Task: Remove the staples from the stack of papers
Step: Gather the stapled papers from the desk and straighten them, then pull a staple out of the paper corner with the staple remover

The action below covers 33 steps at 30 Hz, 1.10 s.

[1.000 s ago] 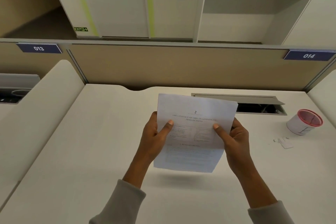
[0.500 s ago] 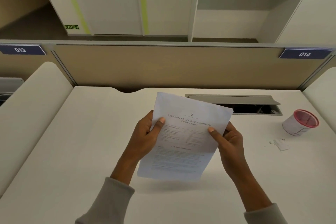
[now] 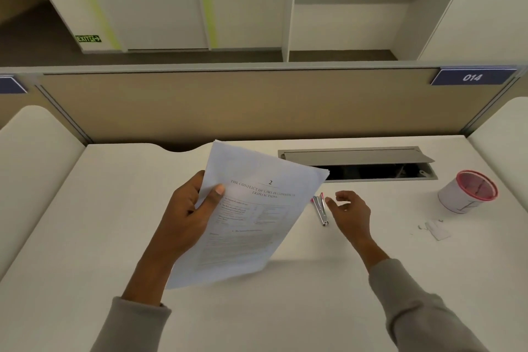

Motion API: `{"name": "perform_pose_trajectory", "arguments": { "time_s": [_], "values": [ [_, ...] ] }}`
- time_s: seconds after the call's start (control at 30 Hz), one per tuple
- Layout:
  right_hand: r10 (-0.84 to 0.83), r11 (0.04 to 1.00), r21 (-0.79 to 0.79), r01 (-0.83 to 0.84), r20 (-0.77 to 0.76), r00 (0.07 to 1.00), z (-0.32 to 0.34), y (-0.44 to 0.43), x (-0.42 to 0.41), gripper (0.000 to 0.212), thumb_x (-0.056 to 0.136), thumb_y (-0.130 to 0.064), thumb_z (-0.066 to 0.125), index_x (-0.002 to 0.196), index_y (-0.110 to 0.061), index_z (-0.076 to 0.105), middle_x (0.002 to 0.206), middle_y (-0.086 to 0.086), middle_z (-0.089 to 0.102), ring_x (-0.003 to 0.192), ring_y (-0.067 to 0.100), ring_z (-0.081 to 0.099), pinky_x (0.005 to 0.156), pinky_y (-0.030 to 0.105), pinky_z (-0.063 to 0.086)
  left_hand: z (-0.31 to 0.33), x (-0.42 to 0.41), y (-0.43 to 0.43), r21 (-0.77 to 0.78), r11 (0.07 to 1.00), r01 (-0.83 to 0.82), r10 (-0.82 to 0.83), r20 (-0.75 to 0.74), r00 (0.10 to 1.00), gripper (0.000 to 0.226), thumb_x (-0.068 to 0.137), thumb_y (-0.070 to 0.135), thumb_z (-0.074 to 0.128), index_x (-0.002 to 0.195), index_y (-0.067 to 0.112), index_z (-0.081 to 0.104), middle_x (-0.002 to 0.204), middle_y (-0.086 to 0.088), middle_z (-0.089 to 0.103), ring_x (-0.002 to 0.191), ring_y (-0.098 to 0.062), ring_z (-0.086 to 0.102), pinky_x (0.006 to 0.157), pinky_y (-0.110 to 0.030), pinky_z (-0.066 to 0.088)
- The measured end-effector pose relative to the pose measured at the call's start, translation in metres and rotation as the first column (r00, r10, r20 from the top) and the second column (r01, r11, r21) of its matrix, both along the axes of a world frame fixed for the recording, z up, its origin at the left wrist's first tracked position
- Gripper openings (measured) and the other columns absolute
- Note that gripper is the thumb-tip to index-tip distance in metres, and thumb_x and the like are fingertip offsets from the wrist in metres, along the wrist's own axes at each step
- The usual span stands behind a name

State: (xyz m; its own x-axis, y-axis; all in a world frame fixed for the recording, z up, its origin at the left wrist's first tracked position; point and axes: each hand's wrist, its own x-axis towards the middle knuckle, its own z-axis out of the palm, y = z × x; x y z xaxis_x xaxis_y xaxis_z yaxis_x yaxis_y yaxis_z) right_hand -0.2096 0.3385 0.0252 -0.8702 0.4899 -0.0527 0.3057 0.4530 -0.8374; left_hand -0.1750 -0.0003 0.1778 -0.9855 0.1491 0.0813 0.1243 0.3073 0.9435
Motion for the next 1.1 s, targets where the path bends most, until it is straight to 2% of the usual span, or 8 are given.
{"name": "perform_pose_trajectory", "arguments": {
  "time_s": [0.17, 0.33, 0.53, 0.77, 0.87, 0.97, 1.03, 1.1],
  "values": [
    [0.090, 0.979, 0.169, -0.117, 0.156, 0.984, -0.041, -0.009, -0.031, 0.052, 0.075, -0.036, 0.082, 0.111, -0.004, 0.063, 0.108, 0.011, 0.061, 0.099, 0.030, 0.059, 0.083, 0.029, 0.042, -0.006, -0.009, 0.002, 0.006, 1.000, -0.001, 0.001, 0.022, 1.000, 0.024, 0.101, 0.025, 0.052, 0.121, 0.022, 0.064, 0.105, 0.005, 0.073, 0.097, -0.019, 0.070, 0.073, -0.028, 0.059],
    [0.071, 0.962, 0.243, -0.122, 0.210, 0.975, -0.051, -0.022, -0.049, 0.035, 0.080, -0.029, 0.071, 0.100, -0.003, 0.060, 0.101, 0.014, 0.056, 0.094, 0.036, 0.054, 0.082, 0.044, 0.050, -0.011, -0.013, 0.001, -0.016, 1.000, 0.027, -0.026, 0.029, 0.999, 0.023, 0.102, 0.029, 0.052, 0.121, 0.023, 0.063, 0.106, 0.006, 0.073, 0.096, -0.018, 0.070, 0.073, -0.028, 0.059],
    [0.032, 0.943, 0.313, -0.110, 0.243, 0.969, -0.066, -0.027, -0.050, 0.019, 0.083, -0.024, 0.054, 0.097, -0.010, 0.056, 0.095, 0.007, 0.060, 0.087, 0.024, 0.051, 0.070, 0.034, 0.048, -0.011, -0.018, 0.001, -0.040, 0.998, 0.049, -0.048, 0.028, 0.998, 0.027, 0.097, 0.037, 0.051, 0.118, 0.025, 0.063, 0.102, 0.008, 0.072, 0.094, -0.019, 0.070, 0.070, -0.029, 0.060],
    [-0.081, 0.990, 0.126, 0.061, 0.167, 0.983, -0.039, -0.034, -0.031, 0.017, 0.088, -0.017, 0.060, 0.096, -0.003, 0.065, 0.097, 0.014, 0.061, 0.083, 0.029, 0.054, 0.077, 0.035, 0.044, 0.001, -0.015, 0.001, -0.067, 0.994, 0.087, -0.087, -0.001, 0.996, 0.028, 0.098, 0.039, 0.050, 0.118, 0.025, 0.062, 0.103, 0.006, 0.071, 0.095, -0.022, 0.069, 0.070, -0.038, 0.059],
    [-0.126, 0.991, -0.032, 0.130, 0.093, 0.988, -0.027, -0.033, -0.016, 0.031, 0.086, -0.031, 0.065, 0.107, -0.010, 0.071, 0.100, 0.008, 0.070, 0.095, 0.029, 0.063, 0.090, 0.037, 0.048, 0.011, -0.012, -0.001, -0.061, 0.994, 0.092, -0.094, -0.014, 0.996, 0.031, 0.098, 0.039, 0.051, 0.121, 0.022, 0.062, 0.105, 0.004, 0.071, 0.098, -0.023, 0.069, 0.071, -0.040, 0.060],
    [-0.134, 0.968, -0.208, 0.138, 0.035, 0.990, -0.005, -0.033, -0.001, 0.028, 0.087, -0.032, 0.071, 0.110, -0.015, 0.072, 0.103, 0.003, 0.073, 0.096, 0.023, 0.064, 0.097, 0.038, 0.048, 0.024, -0.009, -0.005, -0.052, 0.993, 0.101, -0.103, -0.032, 0.994, 0.032, 0.098, 0.038, 0.051, 0.124, 0.022, 0.061, 0.107, 0.006, 0.070, 0.100, -0.023, 0.069, 0.074, -0.039, 0.062],
    [-0.135, 0.952, -0.277, 0.127, -0.008, 0.991, 0.010, -0.032, 0.007, 0.030, 0.087, -0.034, 0.072, 0.113, -0.019, 0.071, 0.105, 0.002, 0.073, 0.095, 0.022, 0.064, 0.095, 0.041, 0.051, 0.034, -0.007, -0.006, -0.055, 0.993, 0.108, -0.111, -0.051, 0.992, 0.031, 0.099, 0.037, 0.051, 0.124, 0.022, 0.061, 0.107, 0.006, 0.070, 0.100, -0.023, 0.069, 0.075, -0.039, 0.061],
    [-0.135, 0.931, -0.349, 0.105, -0.062, 0.989, 0.028, -0.031, 0.015, 0.030, 0.086, -0.036, 0.073, 0.113, -0.023, 0.071, 0.093, 0.001, 0.073, 0.081, 0.020, 0.060, 0.081, 0.036, 0.051, 0.045, -0.004, -0.006, -0.050, 0.992, 0.118, -0.121, -0.073, 0.990, 0.027, 0.101, 0.035, 0.053, 0.124, 0.023, 0.061, 0.108, 0.007, 0.070, 0.102, -0.021, 0.068, 0.075, -0.036, 0.061]
  ]
}}
